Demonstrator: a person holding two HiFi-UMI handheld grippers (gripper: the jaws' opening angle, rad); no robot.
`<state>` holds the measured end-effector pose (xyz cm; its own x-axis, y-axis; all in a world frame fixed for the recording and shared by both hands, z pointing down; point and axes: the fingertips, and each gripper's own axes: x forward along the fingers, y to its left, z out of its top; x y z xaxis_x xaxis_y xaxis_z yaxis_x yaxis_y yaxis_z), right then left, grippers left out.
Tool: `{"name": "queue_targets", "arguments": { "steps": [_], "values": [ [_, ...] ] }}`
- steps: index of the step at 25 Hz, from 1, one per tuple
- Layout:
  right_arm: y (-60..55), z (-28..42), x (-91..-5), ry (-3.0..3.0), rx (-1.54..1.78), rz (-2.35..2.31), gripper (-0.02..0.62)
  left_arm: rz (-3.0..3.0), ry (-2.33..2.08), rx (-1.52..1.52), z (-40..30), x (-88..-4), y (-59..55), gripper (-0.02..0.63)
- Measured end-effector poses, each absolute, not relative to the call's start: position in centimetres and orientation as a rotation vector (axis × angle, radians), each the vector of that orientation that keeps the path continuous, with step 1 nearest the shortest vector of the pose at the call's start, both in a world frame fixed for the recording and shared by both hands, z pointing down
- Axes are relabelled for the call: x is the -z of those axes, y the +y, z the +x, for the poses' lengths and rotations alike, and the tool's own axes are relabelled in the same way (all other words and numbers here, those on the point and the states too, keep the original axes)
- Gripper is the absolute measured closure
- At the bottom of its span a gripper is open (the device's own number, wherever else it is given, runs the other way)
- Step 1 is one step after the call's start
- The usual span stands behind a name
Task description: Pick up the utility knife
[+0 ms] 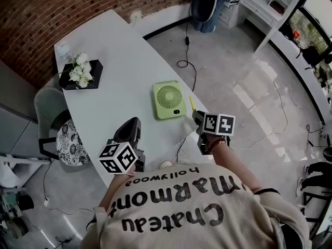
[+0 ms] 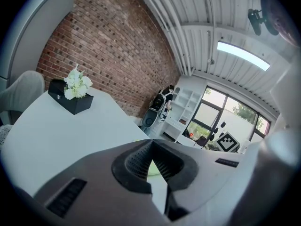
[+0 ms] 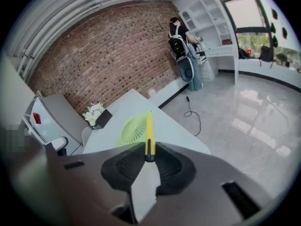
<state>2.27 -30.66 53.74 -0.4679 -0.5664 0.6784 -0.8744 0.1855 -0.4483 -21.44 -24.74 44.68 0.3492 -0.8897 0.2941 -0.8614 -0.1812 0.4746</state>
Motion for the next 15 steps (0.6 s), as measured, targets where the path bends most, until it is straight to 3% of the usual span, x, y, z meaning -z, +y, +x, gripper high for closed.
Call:
{"name": "queue_targets", "arguments": {
  "steps": [15],
  "values": [
    [-32.7, -2.1, -45.1, -2.384, -1.090, 1.313, 0.528, 2.067, -1.518, 0.104, -21.0, -43.3, -25.8, 0.604]
  ]
}}
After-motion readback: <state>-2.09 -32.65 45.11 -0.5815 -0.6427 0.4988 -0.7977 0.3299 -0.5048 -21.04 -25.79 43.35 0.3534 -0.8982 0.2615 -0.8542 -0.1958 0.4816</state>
